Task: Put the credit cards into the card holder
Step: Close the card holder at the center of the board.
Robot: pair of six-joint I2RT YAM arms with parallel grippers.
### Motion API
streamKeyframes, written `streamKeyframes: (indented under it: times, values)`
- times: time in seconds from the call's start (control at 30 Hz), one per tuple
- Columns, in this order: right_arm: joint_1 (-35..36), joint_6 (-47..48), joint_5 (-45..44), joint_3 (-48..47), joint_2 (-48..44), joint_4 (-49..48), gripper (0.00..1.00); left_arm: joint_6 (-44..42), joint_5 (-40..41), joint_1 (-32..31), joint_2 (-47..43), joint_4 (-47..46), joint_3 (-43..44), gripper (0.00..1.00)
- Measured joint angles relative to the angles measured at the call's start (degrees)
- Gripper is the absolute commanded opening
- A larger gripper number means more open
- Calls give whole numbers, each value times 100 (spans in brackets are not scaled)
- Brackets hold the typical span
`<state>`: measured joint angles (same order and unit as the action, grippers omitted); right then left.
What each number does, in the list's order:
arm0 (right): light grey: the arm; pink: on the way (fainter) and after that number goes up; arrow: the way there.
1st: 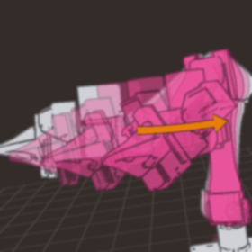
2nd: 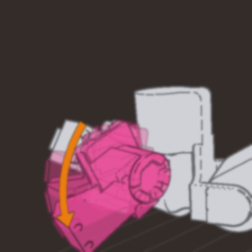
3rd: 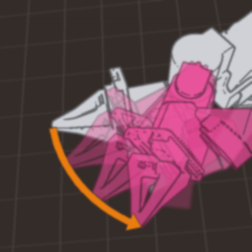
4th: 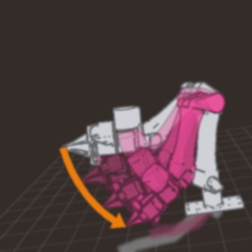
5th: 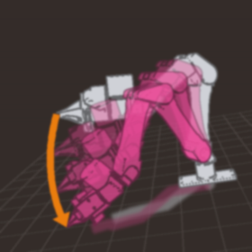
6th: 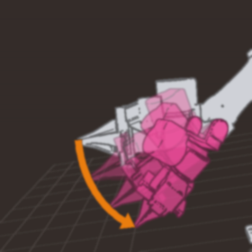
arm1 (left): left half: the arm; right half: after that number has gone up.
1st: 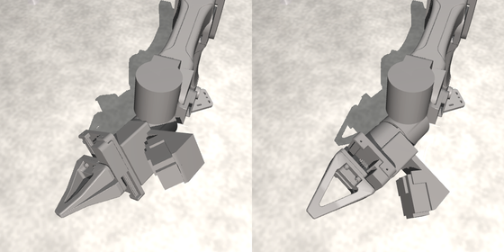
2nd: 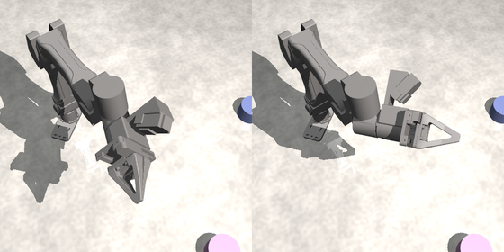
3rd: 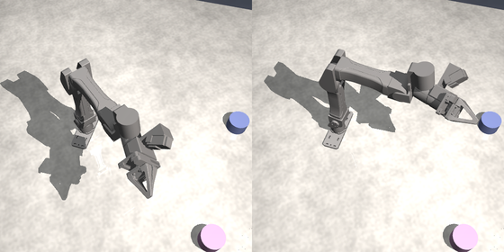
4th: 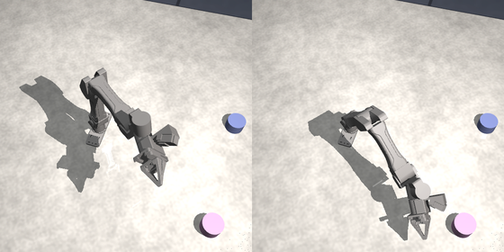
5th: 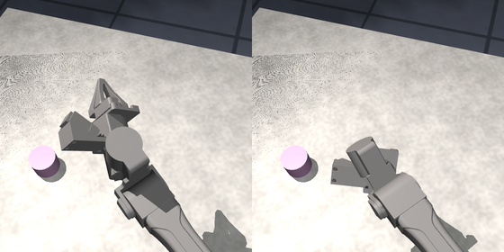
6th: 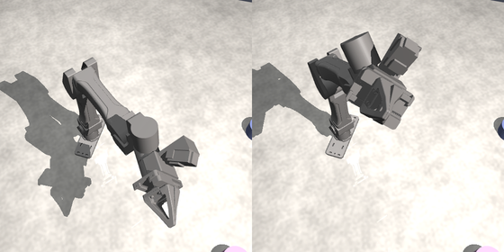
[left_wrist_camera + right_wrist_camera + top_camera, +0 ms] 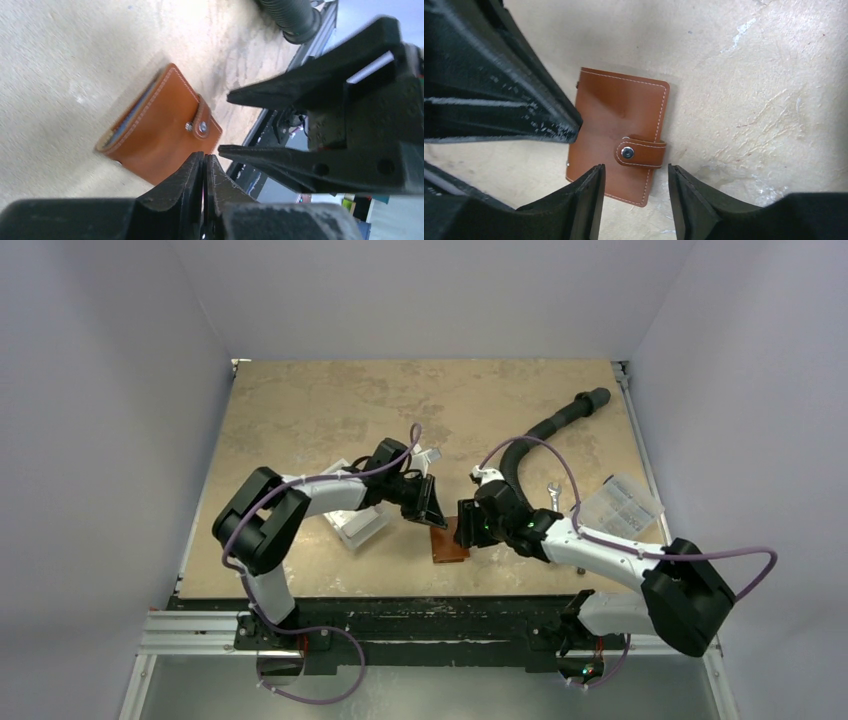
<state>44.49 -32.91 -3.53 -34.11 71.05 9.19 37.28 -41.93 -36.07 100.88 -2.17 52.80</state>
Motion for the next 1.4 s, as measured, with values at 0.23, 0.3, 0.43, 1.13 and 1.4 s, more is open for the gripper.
streamKeyframes:
  times: [0.23, 0.3, 0.43, 1.13, 1.4]
  values:
    - [520, 127, -579, -546, 560, 549, 38, -249, 15, 0, 857, 382, 490, 1]
    - [605, 131, -695, -640, 621, 636, 38, -247, -98, 7, 944, 341, 492, 0]
    - [710, 168, -968, -852, 748, 798, 38, -289, -157, 7, 970, 310, 496, 0]
    - [1078, 208, -1906, -1421, 1419, 1386, 3, -544, -173, 7, 975, 404, 551, 0]
    - [1099, 144, -2028, -1453, 1419, 1421, 0, -544, -173, 7, 975, 404, 551, 0]
